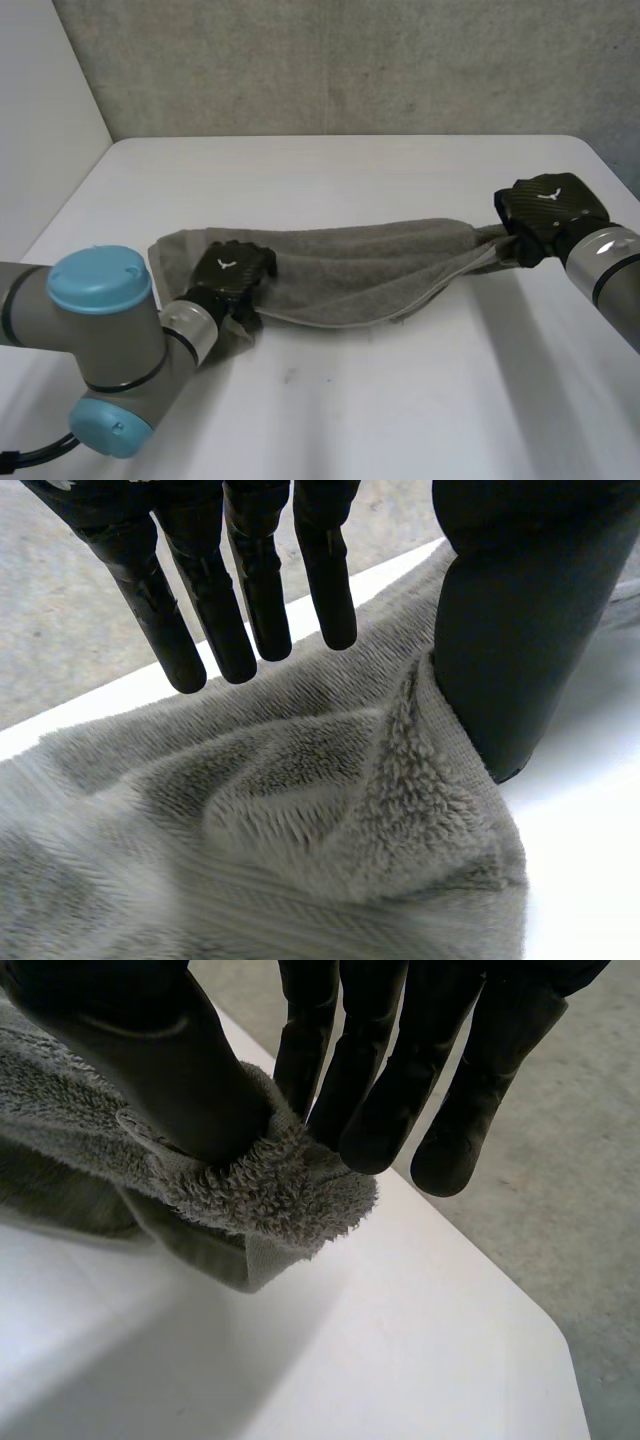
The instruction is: Fold the towel.
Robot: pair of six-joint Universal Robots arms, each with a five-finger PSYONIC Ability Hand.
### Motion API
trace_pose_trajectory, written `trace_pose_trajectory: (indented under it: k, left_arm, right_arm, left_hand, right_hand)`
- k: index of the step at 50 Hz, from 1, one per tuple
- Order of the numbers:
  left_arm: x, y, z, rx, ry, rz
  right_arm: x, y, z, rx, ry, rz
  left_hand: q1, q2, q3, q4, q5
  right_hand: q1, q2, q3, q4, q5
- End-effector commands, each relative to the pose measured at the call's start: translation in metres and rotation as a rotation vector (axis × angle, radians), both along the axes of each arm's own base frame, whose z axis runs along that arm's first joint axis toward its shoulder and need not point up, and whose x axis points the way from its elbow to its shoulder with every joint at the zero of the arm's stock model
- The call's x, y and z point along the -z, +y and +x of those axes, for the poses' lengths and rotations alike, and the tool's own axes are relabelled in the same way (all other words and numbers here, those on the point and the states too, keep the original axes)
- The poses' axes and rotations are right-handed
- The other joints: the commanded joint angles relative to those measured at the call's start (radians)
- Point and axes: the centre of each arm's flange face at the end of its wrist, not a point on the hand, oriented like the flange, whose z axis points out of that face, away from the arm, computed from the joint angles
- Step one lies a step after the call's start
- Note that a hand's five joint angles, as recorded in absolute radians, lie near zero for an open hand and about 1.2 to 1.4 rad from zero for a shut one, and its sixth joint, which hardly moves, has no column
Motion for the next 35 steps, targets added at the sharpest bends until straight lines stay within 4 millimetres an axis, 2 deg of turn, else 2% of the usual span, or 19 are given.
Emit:
trace_pose_trajectory:
  k: [1, 9, 17, 21, 31, 35]
  left_arm:
    - [0.009, 0.003, -0.010, 0.023, -0.009, 0.006]
    - [0.011, 0.000, -0.020, 0.021, 0.004, -0.030]
    - [0.012, -0.010, -0.016, -0.102, -0.028, -0.068]
    - [0.016, -0.010, -0.013, -0.124, -0.045, -0.067]
    - [0.020, -0.005, -0.006, -0.118, -0.126, -0.081]
    - [0.013, -0.001, -0.002, -0.118, -0.139, -0.096]
  right_arm:
    - [-0.005, -0.004, -0.006, 0.028, -0.031, -0.008]
    - [-0.018, 0.001, -0.007, 0.028, -0.041, -0.043]
    - [-0.050, 0.006, -0.012, 0.047, -0.095, -0.129]
    - [-0.064, 0.002, -0.024, 0.081, -0.114, -0.167]
    - [-0.070, -0.005, -0.032, 0.073, -0.120, -0.186]
    - [-0.070, -0.008, -0.037, 0.088, -0.120, -0.186]
  left_hand:
    - [0.075, 0.076, 0.077, 0.076, 0.080]
    - [0.192, 0.193, 0.194, 0.193, 0.197]
    - [0.304, 0.305, 0.306, 0.305, 0.309]
    - [0.310, 0.311, 0.312, 0.311, 0.315]
    - [0.327, 0.329, 0.330, 0.329, 0.333]
    - [0.327, 0.329, 0.330, 0.329, 0.333]
  right_hand:
    - [0.096, 0.105, 0.068, 0.059, 0.095]
    - [0.096, 0.105, 0.068, 0.059, 0.095]
    - [0.096, 0.105, 0.068, 0.059, 0.095]
    - [0.096, 0.105, 0.068, 0.059, 0.095]
    - [0.096, 0.105, 0.068, 0.059, 0.095]
    - [0.096, 0.105, 0.068, 0.059, 0.095]
